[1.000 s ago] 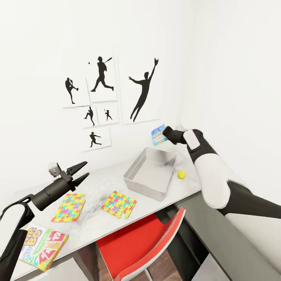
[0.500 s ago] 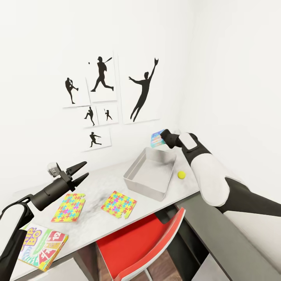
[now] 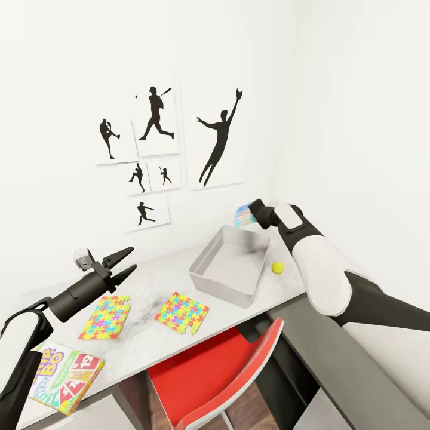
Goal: Put all the toys in the child's room - the three board games (two on the bed and one on the table), the two jigsaw puzzles on the table, and the tennis ball on the table - inside the toy box on the table in the child's room.
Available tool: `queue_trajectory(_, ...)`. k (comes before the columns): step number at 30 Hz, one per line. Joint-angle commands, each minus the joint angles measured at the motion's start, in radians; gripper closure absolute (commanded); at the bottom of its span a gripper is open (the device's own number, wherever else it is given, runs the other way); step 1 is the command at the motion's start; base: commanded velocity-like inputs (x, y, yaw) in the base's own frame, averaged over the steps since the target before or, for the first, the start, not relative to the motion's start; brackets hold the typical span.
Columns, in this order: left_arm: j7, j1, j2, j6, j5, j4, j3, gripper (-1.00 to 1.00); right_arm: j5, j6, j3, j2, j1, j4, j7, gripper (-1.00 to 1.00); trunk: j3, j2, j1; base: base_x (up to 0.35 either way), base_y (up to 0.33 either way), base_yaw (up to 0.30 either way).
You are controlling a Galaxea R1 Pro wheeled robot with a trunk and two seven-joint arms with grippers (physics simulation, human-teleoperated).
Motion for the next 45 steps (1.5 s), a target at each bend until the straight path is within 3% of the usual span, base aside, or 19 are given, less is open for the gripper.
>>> queue_trajectory(1, -0.004, -0.001, 0.000, 0.005, -0.003, 0.000, 0.001, -1.00, -0.012, -0.001, -0.001, 0.001, -0.001, -0.003, -0.022, 1.00, -0.002, -0.002, 0.001, 0.000, 0.000, 0.000)
queue_trajectory(14, -0.004, -0.003, -0.001, 0.004, -0.004, 0.001, 0.000, -1.00, -0.042, -0.017, -0.004, 0.001, -0.008, -0.006, -0.083, 1.00, -0.008, -0.002, 0.001, 0.000, 0.000, 0.000)
queue_trajectory(29, -0.004, -0.003, -0.003, 0.004, -0.004, 0.001, 0.000, -1.00, -0.084, -0.019, -0.005, -0.001, -0.013, -0.007, -0.089, 1.00, -0.030, -0.002, 0.001, 0.000, 0.000, 0.005)
queue_trajectory(45, -0.006, -0.003, -0.004, 0.004, -0.002, 0.001, -0.001, -1.00, -0.092, -0.019, -0.005, 0.000, -0.013, -0.007, -0.089, 1.00, -0.055, -0.002, 0.001, 0.000, 0.000, 0.050)
